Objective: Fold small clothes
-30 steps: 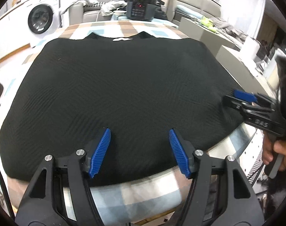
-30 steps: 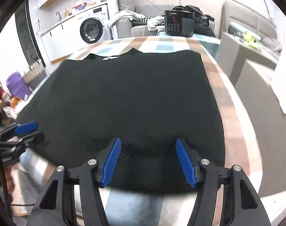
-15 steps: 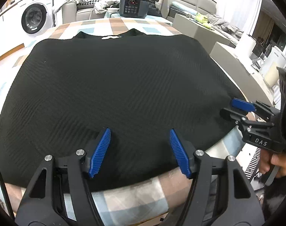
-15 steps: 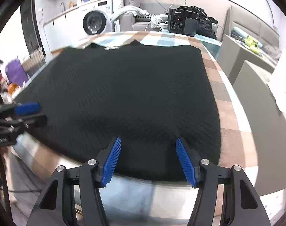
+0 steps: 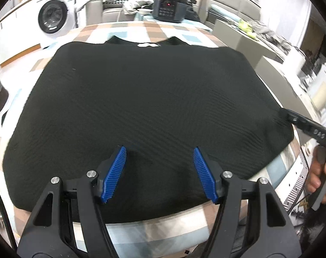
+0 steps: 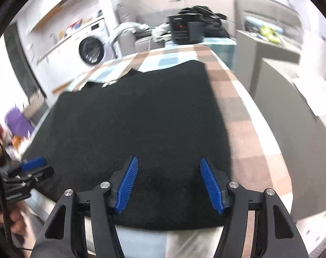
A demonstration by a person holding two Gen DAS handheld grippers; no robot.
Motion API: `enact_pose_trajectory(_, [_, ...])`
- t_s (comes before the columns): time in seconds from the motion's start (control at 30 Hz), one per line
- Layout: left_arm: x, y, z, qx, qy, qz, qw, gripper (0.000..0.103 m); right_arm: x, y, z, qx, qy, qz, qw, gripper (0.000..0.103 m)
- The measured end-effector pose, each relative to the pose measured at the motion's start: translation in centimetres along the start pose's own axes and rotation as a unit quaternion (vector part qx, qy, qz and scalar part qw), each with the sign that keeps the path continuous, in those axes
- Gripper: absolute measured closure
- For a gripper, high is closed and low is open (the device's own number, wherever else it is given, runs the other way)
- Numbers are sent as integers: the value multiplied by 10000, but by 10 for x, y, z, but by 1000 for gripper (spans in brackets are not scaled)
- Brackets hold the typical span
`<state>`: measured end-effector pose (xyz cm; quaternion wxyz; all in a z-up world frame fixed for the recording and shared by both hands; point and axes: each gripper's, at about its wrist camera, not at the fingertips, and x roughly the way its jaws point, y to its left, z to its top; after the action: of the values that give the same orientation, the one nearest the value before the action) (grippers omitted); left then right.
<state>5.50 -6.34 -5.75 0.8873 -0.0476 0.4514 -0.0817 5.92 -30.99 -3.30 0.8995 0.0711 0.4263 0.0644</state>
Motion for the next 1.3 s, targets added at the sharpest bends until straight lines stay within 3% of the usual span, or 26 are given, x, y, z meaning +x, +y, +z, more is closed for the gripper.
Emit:
enact_pose_trajectory(0.17, [-28, 15, 20, -37, -337, 54, 9994, 40, -35, 0, 27, -158, -354, -115, 9992, 41])
enact_pose_trajectory(0.33, [-64, 28, 46, 16, -672, 209, 9975, 40, -89, 10, 70, -702, -847, -426, 9930, 41])
enact_pose_trajectory(0.53, [-99, 55, 64, -201, -929, 315, 9950, 40, -127, -16, 95, -587, -1000, -629, 9913, 37])
enact_pose_trajectory(0.67, [-112, 71, 60, -306, -982, 313, 9942, 40, -114, -33, 76, -316, -697, -424, 9962, 37])
enact_pose_trajectory(1.0, [-107, 92, 33, -598, -676, 609, 9941, 40, -14, -47, 1, 614, 409, 239, 9970, 42])
enact_pose_trajectory(1.1, [-104, 102, 28, -747, -631, 728, 9925, 40, 1, -50, -8, 690, 567, 327, 9955, 49])
enact_pose_trajectory(1.2, [-99, 112, 26, -901, -573, 815, 9909, 40, 9, -51, -10, 798, 648, 540, 9932, 69])
enact_pose_trajectory(1.23, [-98, 115, 25, -933, -562, 841, 9905, 40, 8, -48, -10, 741, 617, 576, 9937, 80])
enact_pose_trajectory(1.27, [-96, 119, 24, -964, -541, 892, 9899, 40, 2, -43, -9, 604, 469, 543, 9956, 89])
enact_pose_trajectory(1.3, [-94, 123, 23, -1009, -511, 962, 9889, 40, -4, -38, -7, 470, 313, 541, 9969, 91])
